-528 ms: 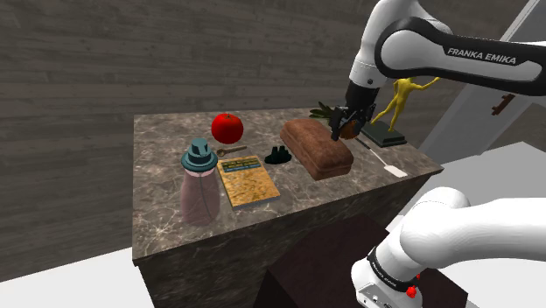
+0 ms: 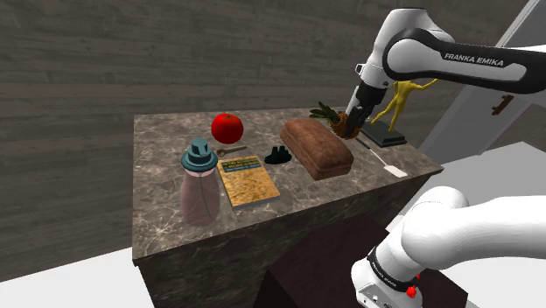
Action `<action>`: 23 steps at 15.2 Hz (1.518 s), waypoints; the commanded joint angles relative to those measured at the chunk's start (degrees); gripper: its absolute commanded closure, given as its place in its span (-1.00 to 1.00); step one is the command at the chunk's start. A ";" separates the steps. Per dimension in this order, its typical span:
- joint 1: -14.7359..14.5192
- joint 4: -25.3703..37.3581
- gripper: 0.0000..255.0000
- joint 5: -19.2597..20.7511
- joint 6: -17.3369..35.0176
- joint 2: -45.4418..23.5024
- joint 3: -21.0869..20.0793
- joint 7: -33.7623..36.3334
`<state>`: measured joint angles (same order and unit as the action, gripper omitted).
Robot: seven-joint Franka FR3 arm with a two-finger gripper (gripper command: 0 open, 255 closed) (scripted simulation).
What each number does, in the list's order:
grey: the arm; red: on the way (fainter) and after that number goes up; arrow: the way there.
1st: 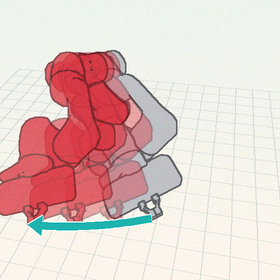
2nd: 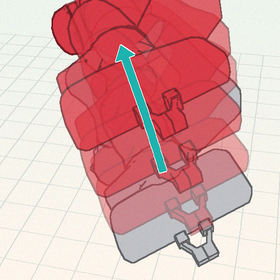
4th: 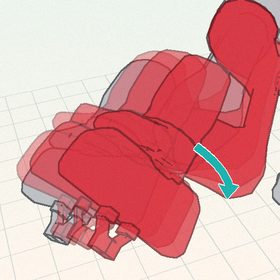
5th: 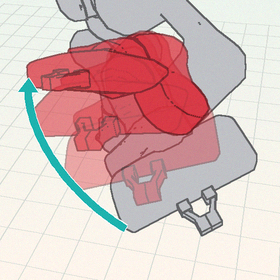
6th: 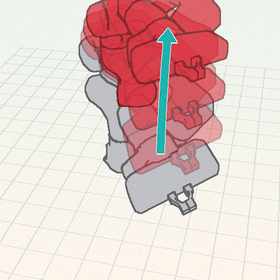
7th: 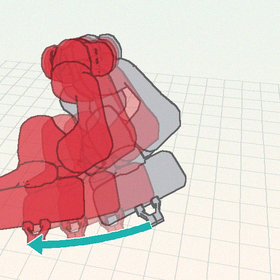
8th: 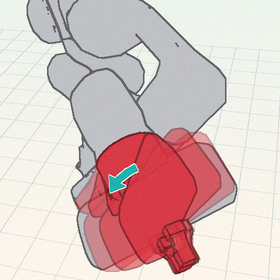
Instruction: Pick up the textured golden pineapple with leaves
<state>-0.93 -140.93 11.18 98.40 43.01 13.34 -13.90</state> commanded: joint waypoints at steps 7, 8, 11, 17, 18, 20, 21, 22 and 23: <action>-6.38 6.04 -1.00 5.29 8.70 -9.07 16.14 -32.64; -7.64 7.44 -1.00 5.16 9.73 -10.85 18.21 -36.75; -12.01 12.29 -1.00 3.43 12.50 -16.81 24.56 -49.37; -20.32 21.20 -1.00 -4.79 16.15 -29.10 35.49 -71.69; -20.30 20.58 -1.00 -4.92 16.93 -29.31 35.63 -71.85; -20.34 19.37 -1.00 -5.20 18.49 -29.78 35.99 -72.16; -20.38 18.78 -1.00 -5.36 19.27 -30.04 36.18 -72.34; -20.42 18.21 -1.00 -5.53 20.06 -30.32 36.39 -72.53; -20.47 17.65 -1.00 -5.73 20.84 -30.62 36.59 -72.73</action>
<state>-21.32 -122.77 5.70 118.42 12.77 49.69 -86.37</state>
